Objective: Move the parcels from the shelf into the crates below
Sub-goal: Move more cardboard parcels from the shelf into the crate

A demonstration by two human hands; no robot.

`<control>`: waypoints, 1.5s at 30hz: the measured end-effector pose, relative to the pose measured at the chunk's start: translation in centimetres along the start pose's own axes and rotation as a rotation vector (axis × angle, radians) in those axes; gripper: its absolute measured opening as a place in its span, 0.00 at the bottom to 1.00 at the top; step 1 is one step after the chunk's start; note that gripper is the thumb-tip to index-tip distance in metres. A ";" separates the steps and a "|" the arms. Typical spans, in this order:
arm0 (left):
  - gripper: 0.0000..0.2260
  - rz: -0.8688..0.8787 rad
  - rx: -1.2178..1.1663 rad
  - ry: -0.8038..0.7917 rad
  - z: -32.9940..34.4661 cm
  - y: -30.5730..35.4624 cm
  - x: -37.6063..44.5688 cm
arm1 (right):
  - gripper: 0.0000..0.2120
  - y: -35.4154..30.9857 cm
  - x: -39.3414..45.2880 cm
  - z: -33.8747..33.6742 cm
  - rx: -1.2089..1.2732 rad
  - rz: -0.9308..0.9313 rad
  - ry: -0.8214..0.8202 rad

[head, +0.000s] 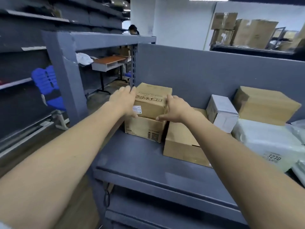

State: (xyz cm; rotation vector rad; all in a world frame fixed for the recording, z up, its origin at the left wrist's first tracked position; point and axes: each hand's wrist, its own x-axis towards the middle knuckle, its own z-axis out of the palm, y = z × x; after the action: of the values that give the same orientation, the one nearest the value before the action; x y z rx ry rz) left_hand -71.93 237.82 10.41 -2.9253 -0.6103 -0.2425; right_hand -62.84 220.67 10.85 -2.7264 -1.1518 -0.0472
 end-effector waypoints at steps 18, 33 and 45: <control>0.34 -0.124 -0.514 0.095 -0.9 3.0 -4.9 | 0.45 -0.2 -2.3 1.7 0.276 0.034 0.141; 0.42 -0.102 -0.887 0.278 3.8 11.6 -21.4 | 0.48 2.8 -22.8 6.1 0.423 0.037 0.293; 0.41 -0.133 -1.044 -0.024 6.2 16.3 -29.0 | 0.46 3.2 -33.9 11.7 0.360 0.112 0.412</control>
State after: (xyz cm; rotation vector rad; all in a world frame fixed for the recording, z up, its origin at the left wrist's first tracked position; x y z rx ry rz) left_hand -90.71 213.04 -2.81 -3.8642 -0.8845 -0.7339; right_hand -84.70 196.56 -4.55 -2.3122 -0.8016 -0.3345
